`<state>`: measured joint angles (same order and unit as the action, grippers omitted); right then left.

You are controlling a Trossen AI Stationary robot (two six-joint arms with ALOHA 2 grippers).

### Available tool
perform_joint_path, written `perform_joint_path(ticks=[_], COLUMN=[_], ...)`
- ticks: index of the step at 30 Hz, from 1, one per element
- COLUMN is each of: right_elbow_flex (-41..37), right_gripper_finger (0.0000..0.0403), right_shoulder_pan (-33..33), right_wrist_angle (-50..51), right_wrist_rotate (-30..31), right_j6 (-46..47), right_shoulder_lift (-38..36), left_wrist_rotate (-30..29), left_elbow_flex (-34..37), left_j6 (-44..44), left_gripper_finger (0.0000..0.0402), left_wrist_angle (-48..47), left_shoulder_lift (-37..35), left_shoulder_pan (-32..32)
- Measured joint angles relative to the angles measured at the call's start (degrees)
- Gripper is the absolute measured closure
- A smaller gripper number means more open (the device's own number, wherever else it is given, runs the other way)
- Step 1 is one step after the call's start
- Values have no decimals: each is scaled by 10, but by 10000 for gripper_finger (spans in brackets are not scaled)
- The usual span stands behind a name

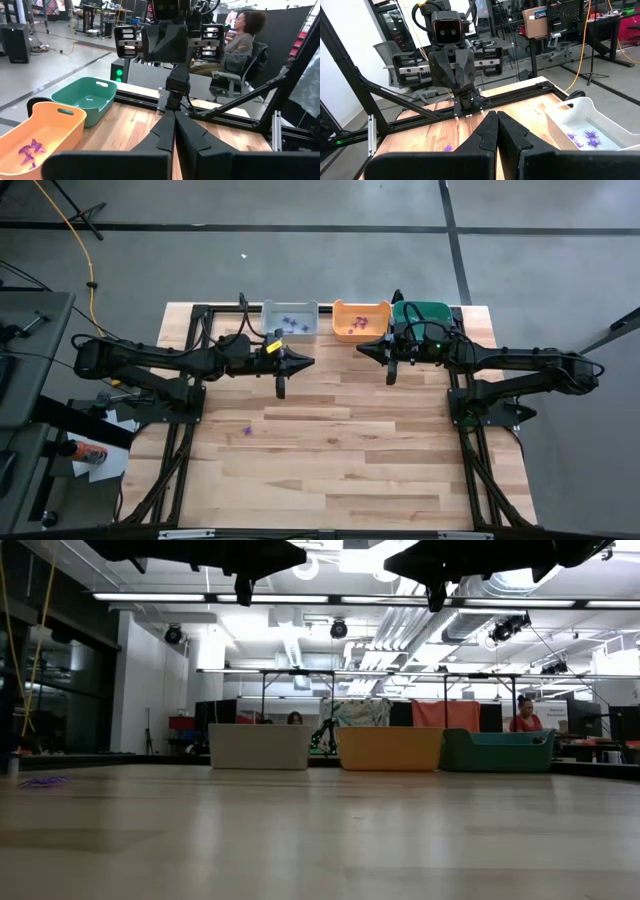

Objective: Sort Halloween decoration
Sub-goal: Put the purple spider toy into the gray bin

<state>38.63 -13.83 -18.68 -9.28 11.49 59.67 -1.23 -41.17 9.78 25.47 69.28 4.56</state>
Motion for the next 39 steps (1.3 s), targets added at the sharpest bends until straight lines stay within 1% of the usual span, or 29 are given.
perform_joint_path(ticks=[6, 8, 9, 11, 13, 15, 19, 22, 25, 29, 32, 36, 39], right_elbow_flex=[0, 0, 0, 0, 0, 0, 0, 0, 0, 0, 0, 0, 0], right_gripper_finger=[402, 402, 402, 402, 402, 402, 402, 402, 402, 402, 402, 402, 402], right_shoulder_pan=[0, 0, 0, 0, 0, 0, 0, 0, 0, 0, 0, 0, 0], right_wrist_angle=[2, 5, 7, 14, 22, 30, 35, 35, 35, 36, 37, 39, 43], right_wrist_rotate=[-2, -2, -2, -2, -2, -2, -2, -2, -1, 26, 41, 43, 43], right_j6=[0, 0, 0, 0, 0, 0, 0, -6, -15, -12, -12, -11, -11], right_shoulder_lift=[0, 0, 0, 0, 0, 0, 0, 0, 0, 0, 0, 0, 0], left_wrist_rotate=[2, 9, 10, 13, 16, 16, 24, 28, 26, 8, -9, -20, -18], left_elbow_flex=[0, -2, -9, -23, -37, -41, -42, -42, -42, -42, -41, -42, -28], left_j6=[1, 7, 12, 37, 82, 147, 307, 380, 400, 390, 365, 323, 303], left_gripper_finger=[401, 401, 401, 401, 401, 401, 401, 401, 401, 401, 401, 400, 384], left_wrist_angle=[-3, -32, -66, -184, -309, -421, -611, -685, -695, -668, -658, -688, -698], left_shoulder_lift=[-2, -16, -22, -39, -44, -46, -12, 31, 76, 116, 114, 104, 101], left_shoulder_pan=[0, 0, -3, -13, -29, -53, -124, -186, -234, -261, -261, -255, -255])
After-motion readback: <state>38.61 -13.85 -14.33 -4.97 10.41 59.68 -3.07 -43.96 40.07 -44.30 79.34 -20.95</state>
